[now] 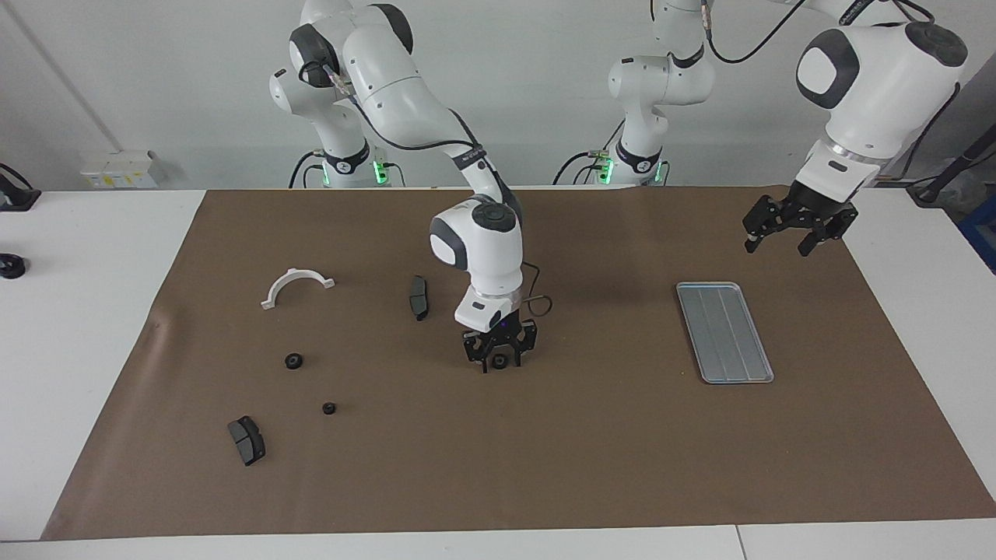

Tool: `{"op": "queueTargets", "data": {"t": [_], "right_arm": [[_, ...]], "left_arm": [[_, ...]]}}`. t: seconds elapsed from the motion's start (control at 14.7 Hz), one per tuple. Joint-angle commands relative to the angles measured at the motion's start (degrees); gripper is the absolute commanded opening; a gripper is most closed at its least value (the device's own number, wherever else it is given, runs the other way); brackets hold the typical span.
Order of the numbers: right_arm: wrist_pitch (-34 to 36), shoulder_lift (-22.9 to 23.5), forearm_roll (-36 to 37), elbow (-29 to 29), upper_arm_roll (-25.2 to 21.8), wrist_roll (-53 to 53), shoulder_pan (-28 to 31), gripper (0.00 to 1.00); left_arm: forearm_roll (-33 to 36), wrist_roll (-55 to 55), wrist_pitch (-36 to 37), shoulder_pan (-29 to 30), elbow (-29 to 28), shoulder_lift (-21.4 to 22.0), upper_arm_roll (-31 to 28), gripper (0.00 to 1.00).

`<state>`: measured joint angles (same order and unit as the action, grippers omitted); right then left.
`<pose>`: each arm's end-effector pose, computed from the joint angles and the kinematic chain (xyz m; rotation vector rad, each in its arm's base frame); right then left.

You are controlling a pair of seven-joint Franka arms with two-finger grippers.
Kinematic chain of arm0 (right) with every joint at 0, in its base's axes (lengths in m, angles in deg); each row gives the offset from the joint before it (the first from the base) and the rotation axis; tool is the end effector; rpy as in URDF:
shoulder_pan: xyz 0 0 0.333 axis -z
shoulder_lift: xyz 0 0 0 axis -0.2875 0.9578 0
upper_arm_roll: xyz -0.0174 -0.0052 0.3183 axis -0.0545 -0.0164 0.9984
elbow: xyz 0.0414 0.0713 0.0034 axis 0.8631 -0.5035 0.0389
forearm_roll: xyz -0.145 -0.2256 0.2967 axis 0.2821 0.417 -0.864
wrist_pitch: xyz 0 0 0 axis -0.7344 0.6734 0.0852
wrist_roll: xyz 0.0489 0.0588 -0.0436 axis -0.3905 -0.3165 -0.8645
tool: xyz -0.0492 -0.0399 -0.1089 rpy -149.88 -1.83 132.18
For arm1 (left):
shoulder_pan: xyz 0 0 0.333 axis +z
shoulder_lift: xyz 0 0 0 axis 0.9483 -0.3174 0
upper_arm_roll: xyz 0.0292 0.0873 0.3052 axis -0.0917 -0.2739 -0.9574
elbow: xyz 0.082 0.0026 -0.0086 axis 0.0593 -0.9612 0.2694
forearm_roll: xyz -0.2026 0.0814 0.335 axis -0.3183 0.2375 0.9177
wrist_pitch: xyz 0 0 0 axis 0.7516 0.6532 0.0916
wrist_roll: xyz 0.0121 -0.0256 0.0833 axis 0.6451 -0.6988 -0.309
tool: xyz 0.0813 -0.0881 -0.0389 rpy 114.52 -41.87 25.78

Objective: Place bearing gear from tray to pile

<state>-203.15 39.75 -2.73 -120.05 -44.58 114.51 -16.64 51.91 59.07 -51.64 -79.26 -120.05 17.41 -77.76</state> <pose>0.6190 0.3867 0.2602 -3.0943 -0.2697 -0.4655 0.5755 0.0044 0.5795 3.0679 -0.1701 0.1470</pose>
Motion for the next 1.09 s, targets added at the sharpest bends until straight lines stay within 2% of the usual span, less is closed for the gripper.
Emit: {"op": "queueTargets", "data": {"t": [0.0, 0.14, 0.2, 0.34, 0.48, 0.55, 0.61, 0.82, 1.02], "right_arm": [[3.19, -0.01, 1.39, 0.61, 0.45, 0.49, 0.3, 0.7], [3.37, -0.1, 1.31, 0.61, 0.45, 0.49, 0.13, 0.7], [3.37, -0.1, 1.31, 0.69, 0.45, 0.49, 0.12, 0.67], [3.28, -0.1, 1.31, 0.61, 0.45, 0.49, 0.21, 0.41], [3.28, -0.1, 0.69, 0.61, 0.53, 0.49, 0.21, 0.21], [3.28, -0.1, 0.6, 0.69, 0.54, 0.49, 0.21, 0.06], [3.37, -0.1, 0.6, 0.78, 0.54, 0.67, 0.3, 0.0], [3.72, -0.71, 0.25, 1.4, 0.62, 0.84, 1.0, 0.0], [9.59, -8.07, -4.14, 0.7, 0.62, -0.82, 5.29, 0.0]], "left_arm": [[0.96, 0.51, 6.4, 0.91, 6.34, -2.37, 0.51, 1.0], [0.88, 0.51, 9.22, 1.26, 7.67, -2.64, 0.51, 1.0], [0.87, 0.51, 9.66, 1.27, 7.94, -2.64, 0.6, 1.0], [0.7, 0.33, 11.41, 1.18, 8.55, -2.64, 0.6, 1.0], [0.87, -0.28, 12.57, 1.0, 8.21, -1.68, 0.78, 1.0], [0.87, -0.28, 12.74, 1.26, 7.42, -0.98, 0.86, 1.0], [0.87, -0.37, 12.31, 1.27, 6.54, -0.45, 0.78, 1.0], [0.87, -0.37, 12.04, 1.18, 6.01, -0.27, 0.78, 1.0], [0.87, -0.11, 11.6, 1.18, 6.01, -0.36, 0.69, 1.0]]}}
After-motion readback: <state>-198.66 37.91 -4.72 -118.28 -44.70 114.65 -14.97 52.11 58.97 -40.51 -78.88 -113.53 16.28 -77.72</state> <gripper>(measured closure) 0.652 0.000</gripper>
